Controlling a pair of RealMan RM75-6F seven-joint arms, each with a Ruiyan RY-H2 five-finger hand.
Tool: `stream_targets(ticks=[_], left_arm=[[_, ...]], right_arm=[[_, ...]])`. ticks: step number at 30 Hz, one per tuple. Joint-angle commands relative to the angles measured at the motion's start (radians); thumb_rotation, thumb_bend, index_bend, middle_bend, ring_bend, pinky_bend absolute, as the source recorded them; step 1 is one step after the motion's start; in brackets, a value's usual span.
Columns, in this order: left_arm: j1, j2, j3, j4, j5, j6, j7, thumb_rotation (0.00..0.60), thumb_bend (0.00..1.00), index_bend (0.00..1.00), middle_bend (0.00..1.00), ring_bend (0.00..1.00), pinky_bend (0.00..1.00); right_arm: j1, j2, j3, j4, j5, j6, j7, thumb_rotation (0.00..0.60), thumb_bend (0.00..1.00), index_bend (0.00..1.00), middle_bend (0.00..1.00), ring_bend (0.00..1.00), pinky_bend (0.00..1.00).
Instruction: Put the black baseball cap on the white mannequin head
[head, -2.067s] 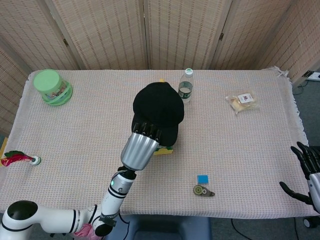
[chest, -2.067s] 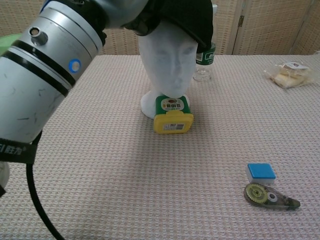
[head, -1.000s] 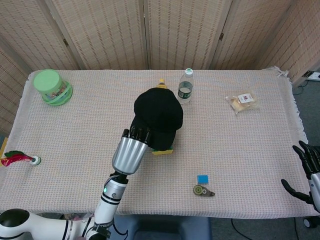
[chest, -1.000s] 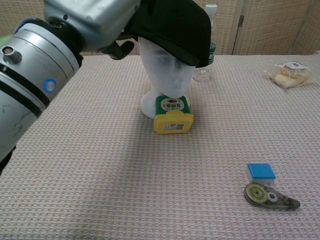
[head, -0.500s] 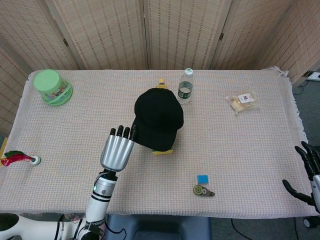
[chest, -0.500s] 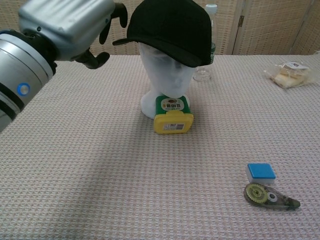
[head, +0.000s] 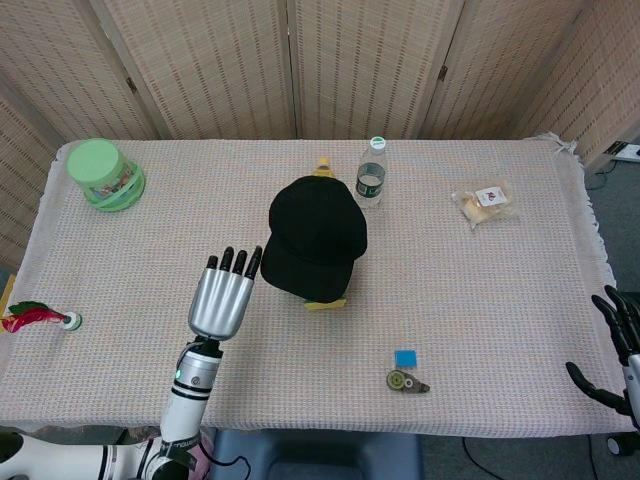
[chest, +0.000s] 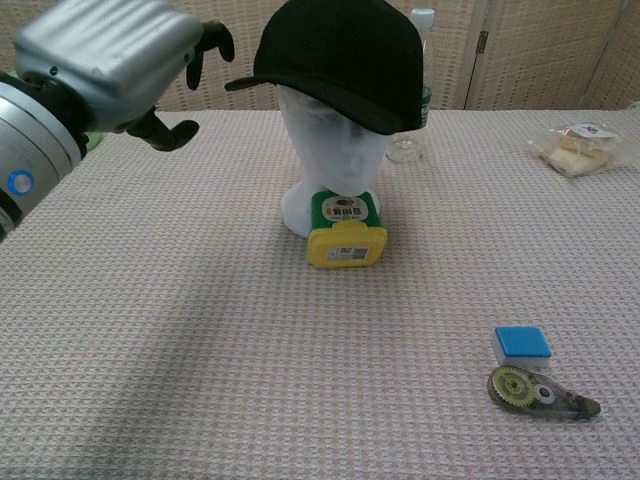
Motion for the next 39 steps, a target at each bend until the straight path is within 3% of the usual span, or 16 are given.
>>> stream_targets(ticks=[1, 8, 14, 17, 21, 27, 34, 39], left_arm=[[0.016, 0.019, -0.004, 0.010, -0.020, -0.006, -0.053, 0.600, 0.35, 0.21, 0.39, 0.32, 0.56], [0.048, 0.055, -0.012, 0.019, -0.050, -0.010, -0.180, 0.600, 0.35, 0.20, 0.38, 0.32, 0.55], [0.126, 0.151, -0.014, -0.095, -0.136, -0.023, -0.352, 0.600, 0.35, 0.15, 0.32, 0.27, 0.50], [0.166, 0.203, 0.003, -0.100, -0.150, -0.044, -0.473, 0.600, 0.35, 0.13, 0.29, 0.25, 0.48], [0.190, 0.272, 0.033, -0.101, -0.186, -0.097, -0.533, 0.600, 0.35, 0.08, 0.20, 0.18, 0.42], [0.222, 0.326, 0.074, -0.074, -0.139, -0.122, -0.649, 0.600, 0.35, 0.03, 0.09, 0.07, 0.26], [0.271, 0.369, 0.110, -0.021, -0.023, -0.102, -0.830, 0.600, 0.35, 0.02, 0.06, 0.05, 0.25], [0.343, 0.392, 0.196, 0.052, 0.117, -0.027, -0.907, 0.600, 0.35, 0.02, 0.06, 0.05, 0.25]], right_arm=[[-0.002, -0.002, 0.000, -0.001, -0.001, 0.002, -0.006, 0.600, 0.19, 0.00, 0.00, 0.00, 0.00], [-0.005, -0.008, -0.002, -0.008, -0.002, 0.002, -0.027, 0.600, 0.19, 0.00, 0.00, 0.00, 0.00], [-0.021, -0.001, -0.018, -0.009, -0.034, 0.027, -0.020, 0.600, 0.19, 0.00, 0.00, 0.00, 0.00], [-0.032, -0.002, -0.028, -0.004, -0.058, 0.048, -0.017, 0.600, 0.19, 0.00, 0.00, 0.00, 0.00], [-0.045, -0.013, -0.043, 0.010, -0.106, 0.078, -0.034, 0.600, 0.20, 0.00, 0.00, 0.00, 0.00], [-0.048, -0.023, -0.051, 0.001, -0.101, 0.057, -0.079, 0.600, 0.20, 0.00, 0.00, 0.00, 0.00], [-0.039, -0.045, -0.052, -0.017, -0.094, 0.018, -0.153, 0.600, 0.20, 0.00, 0.00, 0.00, 0.00], [-0.041, -0.074, -0.059, -0.024, -0.110, 0.002, -0.243, 0.600, 0.21, 0.00, 0.00, 0.00, 0.00]])
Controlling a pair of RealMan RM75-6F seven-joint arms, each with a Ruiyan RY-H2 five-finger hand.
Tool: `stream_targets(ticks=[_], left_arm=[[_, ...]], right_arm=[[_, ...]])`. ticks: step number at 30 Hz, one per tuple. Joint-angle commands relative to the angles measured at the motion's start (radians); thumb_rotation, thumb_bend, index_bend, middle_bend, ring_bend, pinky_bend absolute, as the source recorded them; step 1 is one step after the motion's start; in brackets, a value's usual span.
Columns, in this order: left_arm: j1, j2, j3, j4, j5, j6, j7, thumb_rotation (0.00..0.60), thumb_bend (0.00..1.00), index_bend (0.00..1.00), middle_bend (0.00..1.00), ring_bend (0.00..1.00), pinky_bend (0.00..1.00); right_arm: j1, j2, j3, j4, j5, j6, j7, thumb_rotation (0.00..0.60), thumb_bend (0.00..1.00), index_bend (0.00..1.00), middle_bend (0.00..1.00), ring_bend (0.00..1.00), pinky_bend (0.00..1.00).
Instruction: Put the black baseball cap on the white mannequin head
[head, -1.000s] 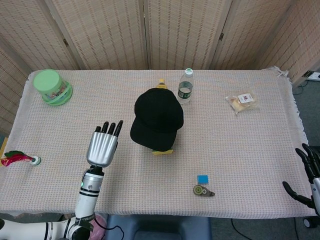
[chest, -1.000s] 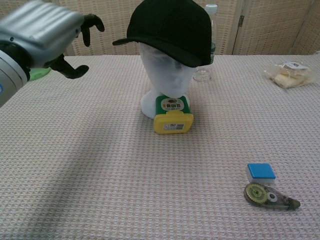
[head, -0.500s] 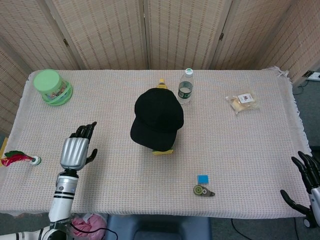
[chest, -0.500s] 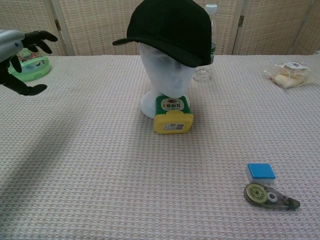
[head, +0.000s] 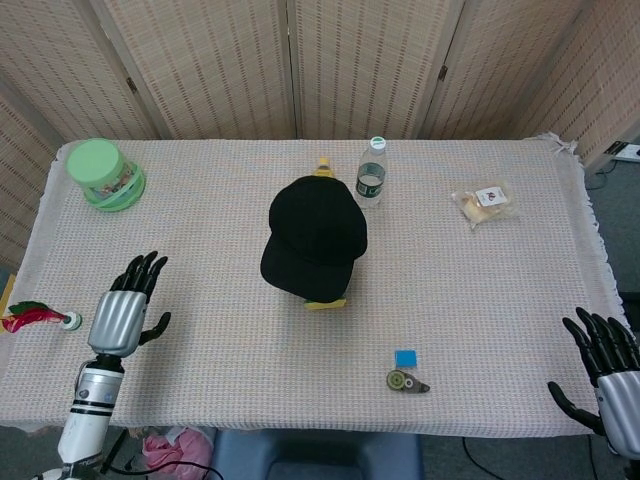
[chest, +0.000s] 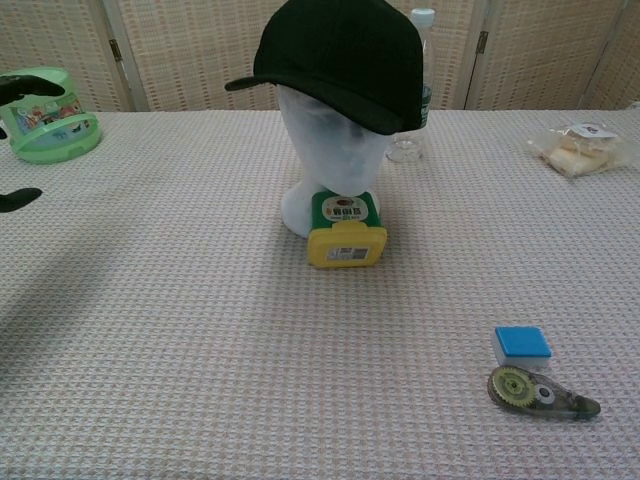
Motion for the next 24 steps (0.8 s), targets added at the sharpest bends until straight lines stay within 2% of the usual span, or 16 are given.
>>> stream_targets(ticks=[1, 5, 9, 17, 22, 24], left_arm=[[0.067, 0.025, 0.073, 0.065, 0.106, 0.066, -0.079, 0.600, 0.35, 0.02, 0.05, 0.05, 0.25], [0.116, 0.043, 0.105, 0.130, 0.169, 0.122, -0.139, 0.600, 0.35, 0.02, 0.05, 0.04, 0.25], [0.164, 0.061, 0.120, 0.162, 0.167, 0.150, -0.182, 0.600, 0.35, 0.02, 0.03, 0.02, 0.24], [0.222, 0.134, 0.135, 0.153, 0.161, 0.156, -0.279, 0.600, 0.35, 0.02, 0.00, 0.00, 0.21], [0.252, 0.187, 0.151, 0.134, 0.168, 0.151, -0.329, 0.600, 0.35, 0.00, 0.00, 0.00, 0.19], [0.265, 0.192, 0.143, 0.128, 0.178, 0.178, -0.327, 0.600, 0.35, 0.00, 0.00, 0.00, 0.18]], right_arm=[[-0.001, -0.022, -0.008, -0.004, -0.020, -0.010, -0.052, 0.600, 0.21, 0.00, 0.00, 0.00, 0.00], [-0.003, -0.036, -0.008, 0.000, -0.022, -0.013, -0.085, 0.600, 0.21, 0.00, 0.00, 0.00, 0.00], [-0.008, -0.056, 0.013, 0.006, 0.001, 0.001, -0.113, 0.600, 0.21, 0.00, 0.00, 0.00, 0.00], [0.034, -0.039, 0.039, -0.010, 0.100, -0.099, -0.102, 0.600, 0.21, 0.00, 0.00, 0.00, 0.00], [0.046, -0.036, 0.041, -0.018, 0.113, -0.123, -0.106, 0.600, 0.21, 0.00, 0.00, 0.00, 0.00], [0.048, -0.035, 0.041, -0.020, 0.113, -0.126, -0.104, 0.600, 0.21, 0.00, 0.00, 0.00, 0.00]])
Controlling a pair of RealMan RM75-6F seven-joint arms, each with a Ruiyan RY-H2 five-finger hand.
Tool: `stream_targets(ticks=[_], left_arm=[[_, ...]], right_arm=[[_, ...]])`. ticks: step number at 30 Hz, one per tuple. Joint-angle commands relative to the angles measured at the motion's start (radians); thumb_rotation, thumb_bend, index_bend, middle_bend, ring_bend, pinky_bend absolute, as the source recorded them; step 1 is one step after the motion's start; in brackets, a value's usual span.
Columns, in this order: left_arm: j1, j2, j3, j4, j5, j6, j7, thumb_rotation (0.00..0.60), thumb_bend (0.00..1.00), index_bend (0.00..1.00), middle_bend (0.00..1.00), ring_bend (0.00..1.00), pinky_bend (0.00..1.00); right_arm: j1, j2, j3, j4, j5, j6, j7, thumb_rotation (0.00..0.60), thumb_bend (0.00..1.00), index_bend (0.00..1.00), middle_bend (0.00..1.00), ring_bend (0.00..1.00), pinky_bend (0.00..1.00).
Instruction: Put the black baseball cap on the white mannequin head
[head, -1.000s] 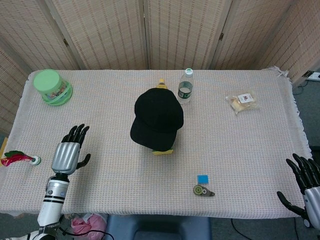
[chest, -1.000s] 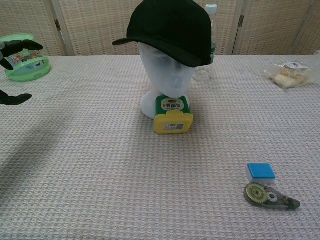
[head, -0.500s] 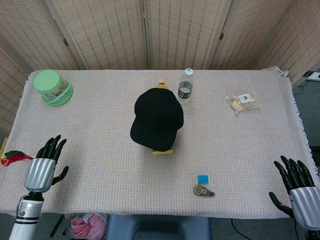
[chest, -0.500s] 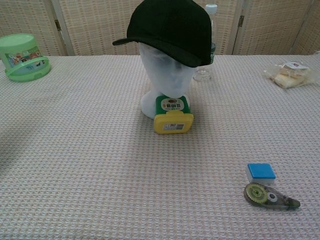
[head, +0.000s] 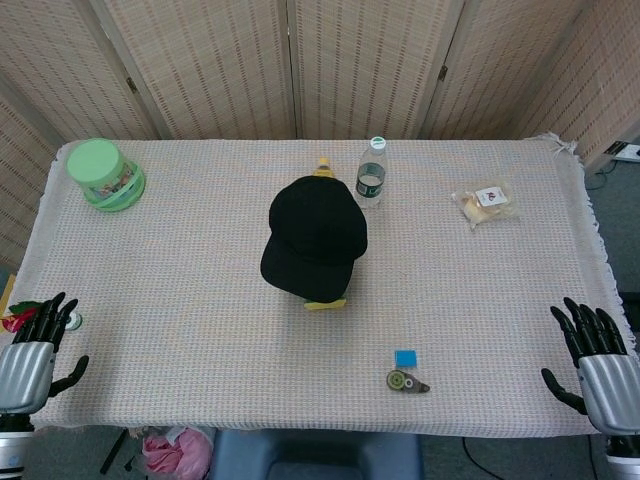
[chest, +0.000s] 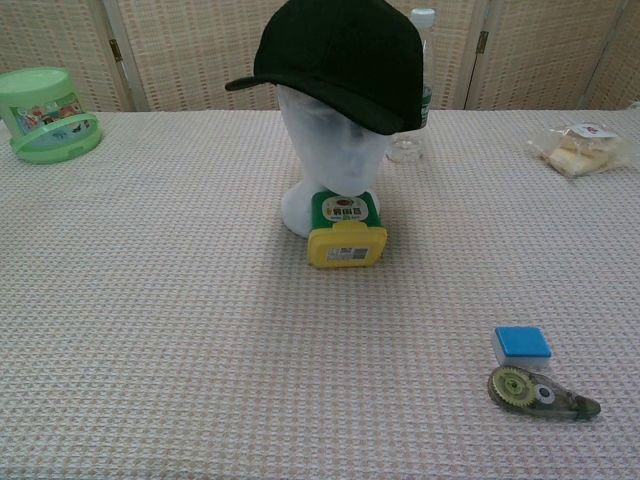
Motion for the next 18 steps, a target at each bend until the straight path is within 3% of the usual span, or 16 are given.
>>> stream_targets(ticks=[1, 9, 18], left_arm=[[0.023, 0.010, -0.005, -0.013, 0.010, 0.029, 0.010, 0.600, 0.34, 0.00, 0.00, 0.00, 0.18], [0.031, 0.019, -0.027, -0.041, -0.044, -0.015, 0.055, 0.600, 0.33, 0.00, 0.00, 0.00, 0.15], [0.053, 0.024, -0.026, -0.060, -0.020, -0.004, 0.082, 0.600, 0.32, 0.00, 0.00, 0.00, 0.14]], right_arm=[[0.002, 0.002, 0.000, -0.002, 0.000, -0.002, 0.005, 0.600, 0.21, 0.00, 0.00, 0.00, 0.00], [0.013, 0.020, 0.003, -0.003, 0.014, -0.015, 0.051, 0.600, 0.21, 0.00, 0.00, 0.00, 0.00], [0.029, 0.018, 0.000, -0.005, 0.010, -0.037, 0.034, 0.600, 0.21, 0.00, 0.00, 0.00, 0.00]])
